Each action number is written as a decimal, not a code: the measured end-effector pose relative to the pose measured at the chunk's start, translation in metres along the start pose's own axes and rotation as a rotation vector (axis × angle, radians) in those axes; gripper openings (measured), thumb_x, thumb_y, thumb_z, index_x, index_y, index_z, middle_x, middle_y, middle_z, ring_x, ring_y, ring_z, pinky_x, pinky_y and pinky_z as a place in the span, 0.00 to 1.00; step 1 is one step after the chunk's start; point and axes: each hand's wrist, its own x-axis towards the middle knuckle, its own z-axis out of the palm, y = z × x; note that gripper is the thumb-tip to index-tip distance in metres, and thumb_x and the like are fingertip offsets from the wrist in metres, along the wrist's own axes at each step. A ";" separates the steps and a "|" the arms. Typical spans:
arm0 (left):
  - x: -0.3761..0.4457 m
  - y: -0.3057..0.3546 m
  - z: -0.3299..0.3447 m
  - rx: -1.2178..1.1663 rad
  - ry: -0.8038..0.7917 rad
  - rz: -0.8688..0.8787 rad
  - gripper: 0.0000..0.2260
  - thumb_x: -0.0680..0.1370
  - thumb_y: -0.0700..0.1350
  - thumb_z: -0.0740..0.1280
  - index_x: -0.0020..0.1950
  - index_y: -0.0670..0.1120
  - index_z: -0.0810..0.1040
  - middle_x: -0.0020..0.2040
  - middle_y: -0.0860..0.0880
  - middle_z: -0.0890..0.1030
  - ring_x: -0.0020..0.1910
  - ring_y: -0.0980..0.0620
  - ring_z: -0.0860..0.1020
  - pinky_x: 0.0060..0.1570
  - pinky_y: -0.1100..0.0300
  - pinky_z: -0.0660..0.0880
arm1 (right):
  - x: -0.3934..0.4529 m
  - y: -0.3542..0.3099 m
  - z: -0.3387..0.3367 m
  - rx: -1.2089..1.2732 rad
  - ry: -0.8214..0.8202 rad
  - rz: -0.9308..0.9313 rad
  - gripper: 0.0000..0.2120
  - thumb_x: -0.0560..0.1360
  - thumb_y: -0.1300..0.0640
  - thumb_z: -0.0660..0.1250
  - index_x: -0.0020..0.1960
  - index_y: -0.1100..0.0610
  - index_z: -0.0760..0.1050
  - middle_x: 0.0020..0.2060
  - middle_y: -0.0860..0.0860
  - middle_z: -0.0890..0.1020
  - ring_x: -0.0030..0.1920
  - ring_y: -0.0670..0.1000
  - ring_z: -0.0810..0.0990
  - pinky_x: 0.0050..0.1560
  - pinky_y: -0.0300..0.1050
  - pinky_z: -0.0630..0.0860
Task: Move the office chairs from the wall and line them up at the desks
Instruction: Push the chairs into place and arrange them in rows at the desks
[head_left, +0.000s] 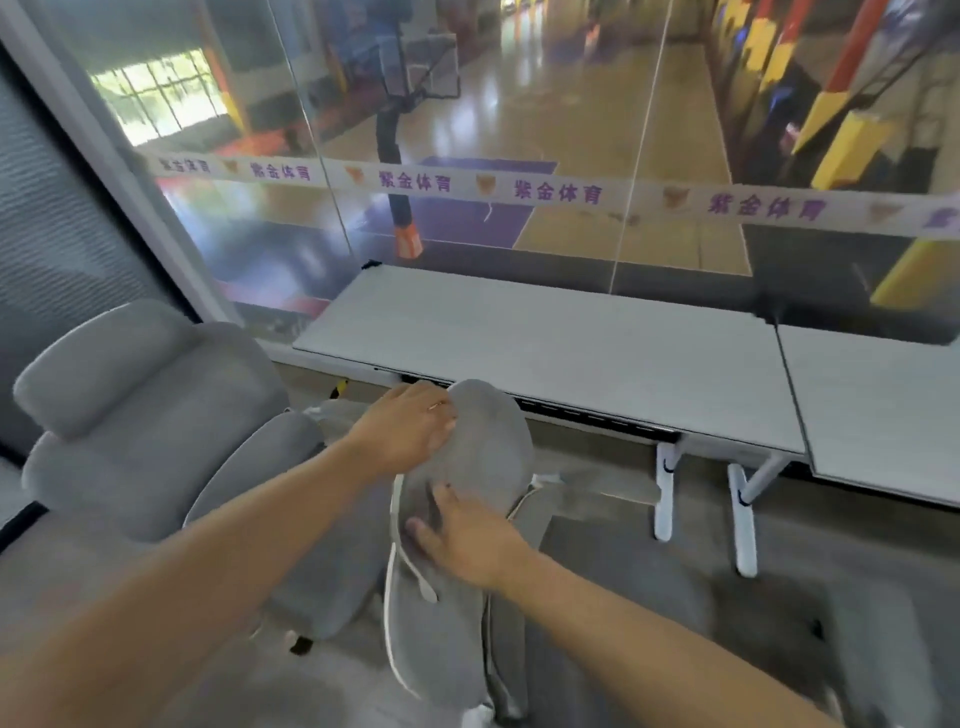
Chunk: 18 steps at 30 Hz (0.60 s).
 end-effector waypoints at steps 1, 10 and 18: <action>0.006 -0.013 0.009 -0.034 -0.025 0.057 0.14 0.80 0.51 0.59 0.55 0.49 0.82 0.57 0.49 0.81 0.57 0.45 0.78 0.58 0.48 0.75 | 0.009 -0.013 0.009 0.049 0.040 0.051 0.33 0.81 0.37 0.56 0.76 0.60 0.58 0.69 0.61 0.70 0.67 0.63 0.71 0.66 0.56 0.69; 0.038 -0.057 0.053 -0.123 -0.170 0.433 0.21 0.81 0.53 0.50 0.61 0.54 0.82 0.66 0.60 0.77 0.74 0.57 0.65 0.72 0.51 0.57 | 0.064 -0.071 0.054 0.291 0.203 0.552 0.46 0.79 0.50 0.65 0.80 0.57 0.33 0.79 0.64 0.46 0.79 0.62 0.50 0.76 0.57 0.58; 0.041 -0.063 0.054 -0.050 -0.341 0.389 0.19 0.82 0.52 0.51 0.66 0.63 0.76 0.72 0.65 0.69 0.77 0.62 0.56 0.76 0.43 0.42 | 0.055 -0.062 0.047 0.356 0.256 0.499 0.43 0.74 0.59 0.67 0.82 0.53 0.47 0.67 0.57 0.68 0.59 0.62 0.75 0.51 0.48 0.72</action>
